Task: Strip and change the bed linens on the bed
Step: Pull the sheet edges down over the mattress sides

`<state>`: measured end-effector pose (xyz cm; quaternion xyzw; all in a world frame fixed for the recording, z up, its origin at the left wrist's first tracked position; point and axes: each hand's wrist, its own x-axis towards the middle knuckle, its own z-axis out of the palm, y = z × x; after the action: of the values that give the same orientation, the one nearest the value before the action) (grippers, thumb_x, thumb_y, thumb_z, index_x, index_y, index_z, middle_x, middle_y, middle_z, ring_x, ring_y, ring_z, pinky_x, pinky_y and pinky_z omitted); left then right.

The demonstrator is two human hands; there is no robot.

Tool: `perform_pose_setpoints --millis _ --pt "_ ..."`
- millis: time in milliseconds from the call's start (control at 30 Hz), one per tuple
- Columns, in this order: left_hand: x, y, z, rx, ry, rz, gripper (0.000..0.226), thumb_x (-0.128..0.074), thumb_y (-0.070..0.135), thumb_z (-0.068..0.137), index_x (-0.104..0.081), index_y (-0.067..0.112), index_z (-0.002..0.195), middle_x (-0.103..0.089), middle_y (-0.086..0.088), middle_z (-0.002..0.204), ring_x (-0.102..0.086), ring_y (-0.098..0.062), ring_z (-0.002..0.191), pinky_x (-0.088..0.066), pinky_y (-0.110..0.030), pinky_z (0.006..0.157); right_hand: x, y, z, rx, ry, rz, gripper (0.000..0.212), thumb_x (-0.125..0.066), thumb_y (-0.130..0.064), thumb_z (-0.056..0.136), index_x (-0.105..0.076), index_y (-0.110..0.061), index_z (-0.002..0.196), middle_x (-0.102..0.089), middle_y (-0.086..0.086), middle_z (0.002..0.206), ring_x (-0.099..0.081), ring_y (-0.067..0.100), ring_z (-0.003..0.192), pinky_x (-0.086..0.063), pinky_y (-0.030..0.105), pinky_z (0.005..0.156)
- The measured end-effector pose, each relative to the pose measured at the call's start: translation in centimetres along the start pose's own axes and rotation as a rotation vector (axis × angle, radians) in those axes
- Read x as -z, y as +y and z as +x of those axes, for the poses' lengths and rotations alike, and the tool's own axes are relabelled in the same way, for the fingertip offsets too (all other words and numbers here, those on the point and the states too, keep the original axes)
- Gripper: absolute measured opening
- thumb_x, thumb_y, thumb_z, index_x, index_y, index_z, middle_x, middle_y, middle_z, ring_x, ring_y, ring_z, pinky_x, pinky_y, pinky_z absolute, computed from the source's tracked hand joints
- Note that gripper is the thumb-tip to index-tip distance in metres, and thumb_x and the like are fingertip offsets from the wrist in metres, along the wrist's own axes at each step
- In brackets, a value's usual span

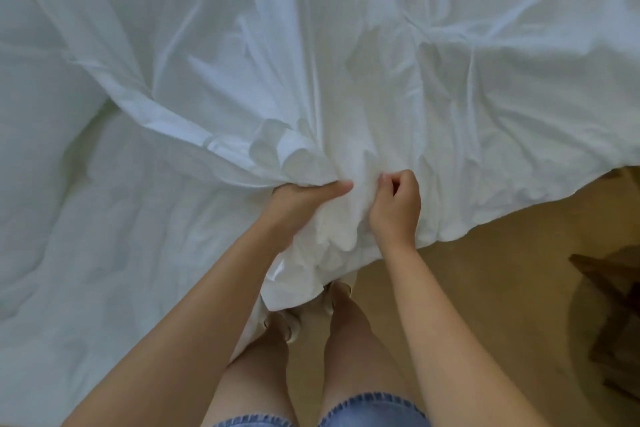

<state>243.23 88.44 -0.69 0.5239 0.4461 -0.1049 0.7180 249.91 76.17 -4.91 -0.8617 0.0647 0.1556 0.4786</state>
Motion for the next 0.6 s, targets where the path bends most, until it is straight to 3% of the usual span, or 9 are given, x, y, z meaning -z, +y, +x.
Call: perform_pose_setpoints --millis 133,200,267,333,400,433,467,533,600 --pt "-0.9 0.3 0.2 -0.025 0.041 0.213 0.052 -0.083 0.043 0.064 -0.063 0.023 0.108 -0.067 0.009 0.103 -0.062 -0.009 0.098 -0.050 -0.023 0.079 1.2 -1.9 -1.9 0.118 0.067 0.081 0.030 -0.043 -0.014 0.098 -0.037 -0.026 0.071 -0.043 -0.006 0.072 -0.041 0.007 0.066 -0.035 0.010 0.059" --pt "-0.8 0.6 -0.2 -0.027 -0.072 0.251 0.049 -0.080 0.057 0.059 -0.063 0.031 0.096 -0.066 0.014 0.099 -0.061 -0.006 0.098 -0.048 -0.020 0.077 1.3 -3.1 -2.9 0.120 0.014 0.105 0.029 -0.041 -0.015 0.098 -0.036 -0.026 0.072 -0.043 -0.006 0.073 -0.041 0.004 0.066 -0.035 0.011 0.059" --pt "0.1 0.9 -0.5 -0.033 -0.229 0.161 0.051 -0.074 0.064 0.057 -0.066 0.030 0.094 -0.070 0.009 0.101 -0.063 -0.011 0.103 -0.050 -0.025 0.086 0.3 -4.5 -4.3 0.031 -0.103 0.203 0.024 -0.039 -0.018 0.098 -0.039 -0.023 0.075 -0.046 -0.006 0.073 -0.044 -0.002 0.062 -0.038 0.010 0.058" --pt "1.7 1.0 -0.5 -0.023 -0.307 -0.007 0.047 -0.065 0.053 0.066 -0.068 0.017 0.097 -0.072 -0.002 0.095 -0.068 -0.016 0.096 -0.054 -0.028 0.080 -1.4 -5.5 -6.3 -0.124 -0.266 0.374 0.019 -0.040 -0.024 0.099 -0.048 -0.016 0.084 -0.057 0.000 0.083 -0.056 0.001 0.076 -0.049 0.017 0.070" --pt "3.4 1.0 -0.4 0.008 -0.280 -0.131 0.025 -0.067 0.033 0.071 -0.071 0.010 0.081 -0.072 -0.006 0.077 -0.070 -0.017 0.078 -0.055 -0.026 0.065 -3.4 -6.2 -8.1 -0.238 -0.368 0.500 0.024 -0.037 -0.021 0.099 -0.054 -0.004 0.097 -0.064 0.011 0.099 -0.062 0.020 0.097 -0.053 0.035 0.087" --pt "3.9 1.0 -0.5 0.020 -0.232 -0.146 0.012 -0.071 0.023 0.073 -0.071 0.011 0.073 -0.071 -0.005 0.071 -0.070 -0.018 0.073 -0.054 -0.024 0.061 -4.2 -6.2 -8.8 -0.237 -0.385 0.509 0.026 -0.035 -0.019 0.099 -0.056 -0.002 0.101 -0.064 0.012 0.103 -0.062 0.023 0.100 -0.051 0.036 0.091" --pt "4.2 0.9 -0.5 0.025 -0.167 -0.131 0.006 -0.072 0.016 0.074 -0.071 0.010 0.073 -0.070 -0.004 0.070 -0.069 -0.019 0.074 -0.054 -0.025 0.061 -4.6 -6.1 -9.3 -0.213 -0.396 0.494 0.027 -0.034 -0.017 0.099 -0.058 -0.005 0.102 -0.065 0.009 0.102 -0.062 0.017 0.099 -0.051 0.031 0.090" --pt "4.5 0.7 -0.4 0.022 -0.021 -0.120 0.003 -0.067 0.008 0.079 -0.067 0.007 0.082 -0.069 -0.004 0.072 -0.067 -0.022 0.077 -0.054 -0.030 0.067 -4.6 -5.3 -9.6 -0.114 -0.375 0.399 0.022 -0.037 -0.020 0.099 -0.058 -0.021 0.091 -0.063 -0.007 0.088 -0.058 -0.004 0.081 -0.048 0.014 0.074" --pt "4.7 0.7 -0.3 0.013 0.040 -0.174 0.004 -0.064 0.003 0.081 -0.064 0.006 0.082 -0.068 -0.006 0.072 -0.066 -0.023 0.073 -0.054 -0.033 0.067 -3.9 -4.1 -9.4 -0.006 -0.318 0.222 0.017 -0.047 -0.022 0.096 -0.051 -0.029 0.081 -0.054 -0.013 0.081 -0.051 -0.006 0.073 -0.041 0.011 0.068"
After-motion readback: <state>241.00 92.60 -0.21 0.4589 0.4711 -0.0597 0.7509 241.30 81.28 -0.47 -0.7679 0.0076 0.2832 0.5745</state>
